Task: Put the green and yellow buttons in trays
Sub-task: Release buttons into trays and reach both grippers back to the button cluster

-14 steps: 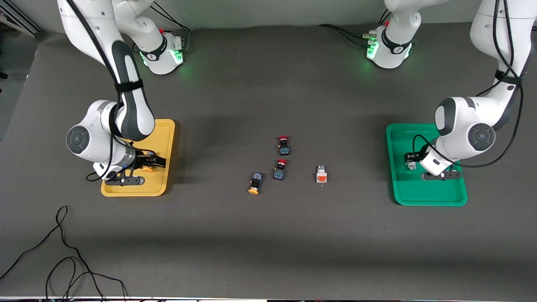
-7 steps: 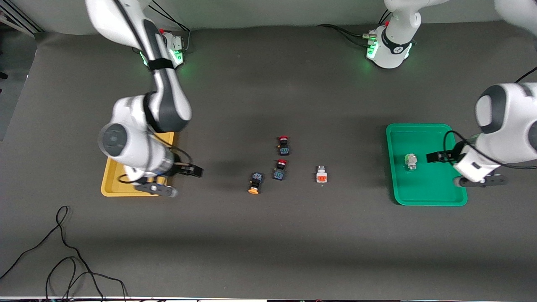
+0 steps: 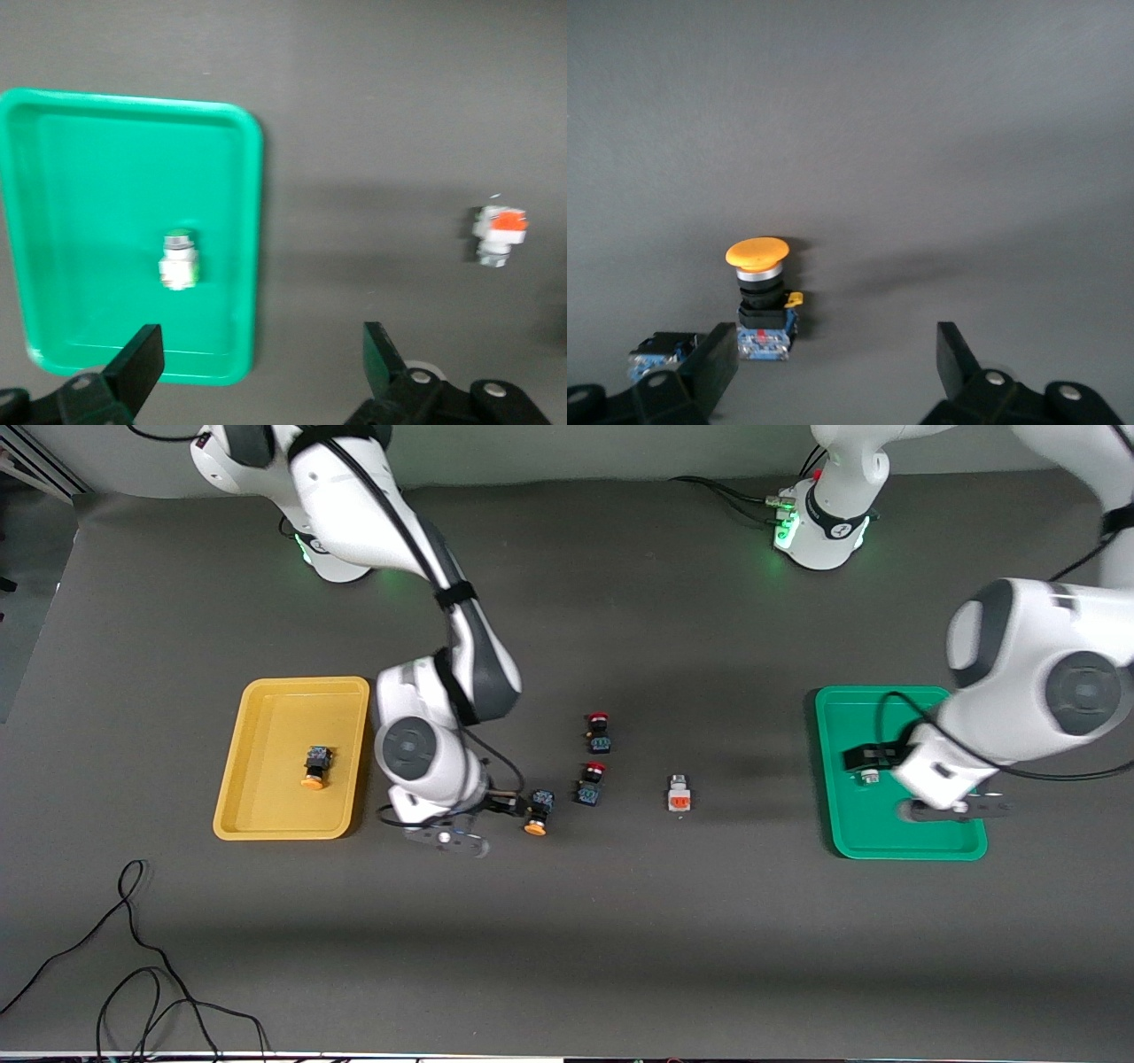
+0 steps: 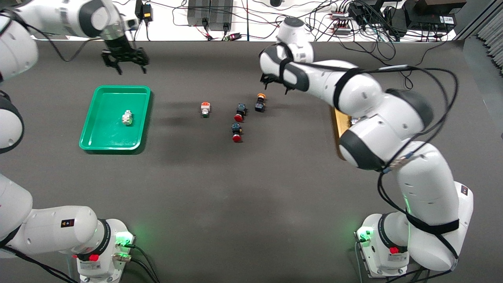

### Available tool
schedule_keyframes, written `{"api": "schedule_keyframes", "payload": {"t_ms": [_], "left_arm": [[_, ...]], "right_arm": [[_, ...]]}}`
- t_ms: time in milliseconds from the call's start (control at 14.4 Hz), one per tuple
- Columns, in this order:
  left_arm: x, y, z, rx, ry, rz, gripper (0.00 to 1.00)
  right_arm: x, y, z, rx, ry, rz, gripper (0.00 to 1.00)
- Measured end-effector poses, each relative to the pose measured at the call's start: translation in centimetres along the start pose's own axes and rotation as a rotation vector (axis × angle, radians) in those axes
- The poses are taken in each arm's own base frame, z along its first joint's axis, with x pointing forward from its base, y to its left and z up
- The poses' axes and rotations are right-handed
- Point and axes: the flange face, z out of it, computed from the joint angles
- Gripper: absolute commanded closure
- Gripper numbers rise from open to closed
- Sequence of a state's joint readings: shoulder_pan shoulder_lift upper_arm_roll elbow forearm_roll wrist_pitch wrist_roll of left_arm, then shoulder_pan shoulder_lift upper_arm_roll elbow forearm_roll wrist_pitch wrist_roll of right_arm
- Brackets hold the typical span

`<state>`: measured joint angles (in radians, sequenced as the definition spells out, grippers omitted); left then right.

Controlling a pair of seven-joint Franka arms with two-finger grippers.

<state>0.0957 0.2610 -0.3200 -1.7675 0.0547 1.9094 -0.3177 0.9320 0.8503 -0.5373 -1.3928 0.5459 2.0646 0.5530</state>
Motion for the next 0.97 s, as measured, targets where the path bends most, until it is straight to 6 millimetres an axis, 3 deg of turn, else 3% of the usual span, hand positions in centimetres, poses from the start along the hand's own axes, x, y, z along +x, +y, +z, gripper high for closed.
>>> {"api": "schedule_keyframes", "payload": {"t_ms": [208, 485, 554, 623, 693, 762, 970], "left_arm": [[-1.4, 6.3, 1.1, -0.008, 0.024, -0.036, 0.00], [-3.5, 15.4, 3.7, -0.058, 0.082, -0.074, 0.00], [-4.1, 17.4, 4.7, -0.068, 0.091, -0.062, 0.00], [-4.7, 19.1, 5.8, -0.069, 0.095, -0.041, 0.00], [-5.0, 20.1, 6.8, -0.064, 0.096, -0.021, 0.00], [-5.1, 20.5, 7.8, -0.049, 0.096, -0.003, 0.00], [-4.9, 21.2, 10.9, -0.017, 0.099, 0.039, 0.00]], "right_arm": [[-0.8, -1.7, 4.1, -0.025, -0.003, 0.005, 0.03], [-1.3, -3.0, 6.8, -0.007, 0.030, 0.025, 0.04], [-1.5, -3.2, 7.3, 0.000, 0.036, 0.025, 0.14], [-1.7, -3.3, 7.8, 0.000, 0.037, 0.025, 0.64], [-1.7, -3.3, 8.3, -0.002, 0.038, 0.024, 0.91], [-1.7, -3.3, 8.4, -0.003, 0.039, 0.025, 1.00], [-1.5, -3.8, 7.4, 0.003, 0.060, 0.010, 1.00]]}}
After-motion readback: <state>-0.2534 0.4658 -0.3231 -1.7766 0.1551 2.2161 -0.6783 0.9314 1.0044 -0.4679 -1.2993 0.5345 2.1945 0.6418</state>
